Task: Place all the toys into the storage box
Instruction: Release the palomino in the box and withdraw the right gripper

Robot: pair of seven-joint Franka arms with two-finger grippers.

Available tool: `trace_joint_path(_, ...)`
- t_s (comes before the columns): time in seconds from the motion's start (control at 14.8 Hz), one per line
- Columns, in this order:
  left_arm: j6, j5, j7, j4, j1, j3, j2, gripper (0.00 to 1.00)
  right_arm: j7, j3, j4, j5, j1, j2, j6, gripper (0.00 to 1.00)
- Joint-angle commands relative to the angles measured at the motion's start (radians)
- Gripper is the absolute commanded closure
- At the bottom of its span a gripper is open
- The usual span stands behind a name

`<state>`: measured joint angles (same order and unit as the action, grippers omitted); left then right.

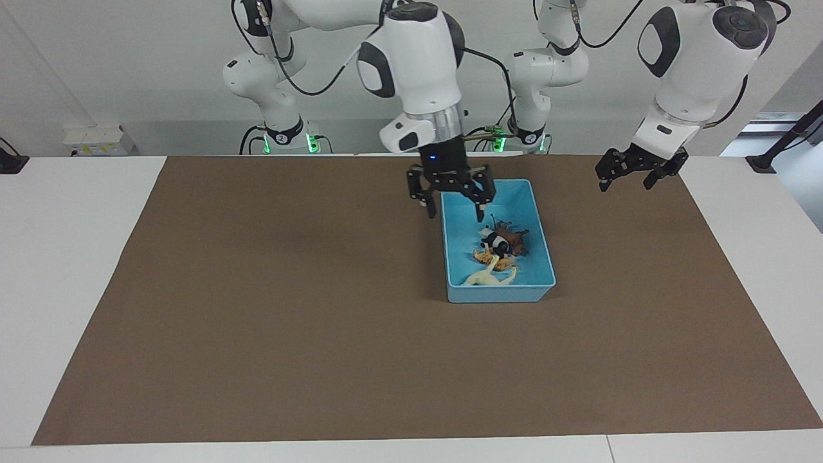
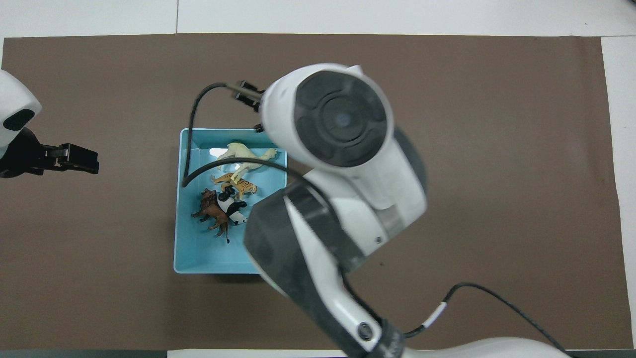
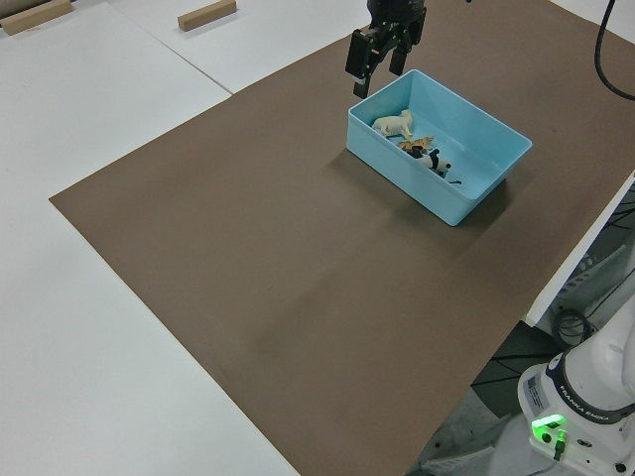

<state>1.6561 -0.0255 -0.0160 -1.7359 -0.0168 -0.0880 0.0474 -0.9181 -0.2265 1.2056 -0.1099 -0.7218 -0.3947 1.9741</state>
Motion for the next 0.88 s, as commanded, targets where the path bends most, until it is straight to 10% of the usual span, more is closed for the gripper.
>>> trace_joint_path(0.0, -0.039, 0.010, 0.014, 0.056, 0.011, 0.010, -0.031, 0.00, 0.294, 0.012, 0.074, 0.009, 0.145, 0.077, -0.075, 0.00)
trace_joint_path(0.34, -0.047, 0.012, 0.014, 0.082, 0.012, 0.010, -0.044, 0.00, 0.862, 0.012, 0.245, 0.015, 0.407, 0.177, -0.090, 0.00)
trace_joint_path(0.81, -0.050, 0.012, 0.014, 0.105, 0.018, 0.010, -0.054, 0.00, 1.044, 0.012, 0.344, 0.050, 0.616, 0.330, -0.314, 0.00)
